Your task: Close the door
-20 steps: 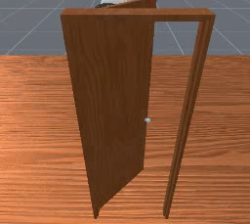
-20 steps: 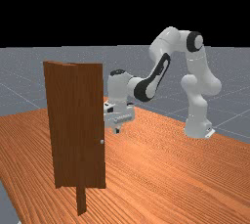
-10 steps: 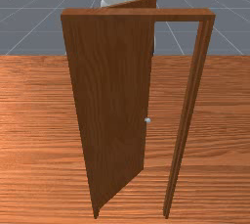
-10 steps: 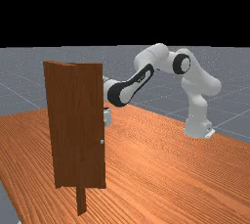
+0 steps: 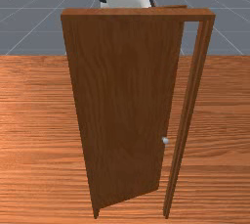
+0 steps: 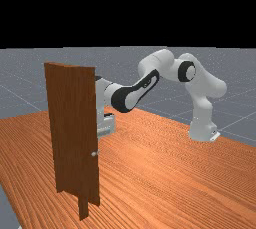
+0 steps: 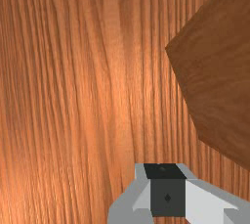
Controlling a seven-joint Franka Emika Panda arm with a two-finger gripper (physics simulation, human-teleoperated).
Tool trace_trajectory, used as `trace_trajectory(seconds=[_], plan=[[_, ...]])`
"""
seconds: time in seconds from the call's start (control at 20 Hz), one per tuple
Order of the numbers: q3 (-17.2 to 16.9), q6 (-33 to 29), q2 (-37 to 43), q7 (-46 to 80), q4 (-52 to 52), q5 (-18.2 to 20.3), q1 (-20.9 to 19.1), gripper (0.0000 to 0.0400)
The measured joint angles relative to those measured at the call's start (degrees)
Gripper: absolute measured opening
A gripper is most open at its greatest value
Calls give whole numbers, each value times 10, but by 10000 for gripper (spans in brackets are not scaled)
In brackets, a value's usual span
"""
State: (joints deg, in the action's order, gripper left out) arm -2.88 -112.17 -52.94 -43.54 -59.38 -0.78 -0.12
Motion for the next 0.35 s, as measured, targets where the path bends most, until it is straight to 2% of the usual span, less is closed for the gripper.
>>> trace_trajectory(seconds=[0.2, 0.35], plan=[[2, 6, -3, 48, 5, -3, 37, 0], [3, 8, -5, 54, 7, -3, 44, 0]])
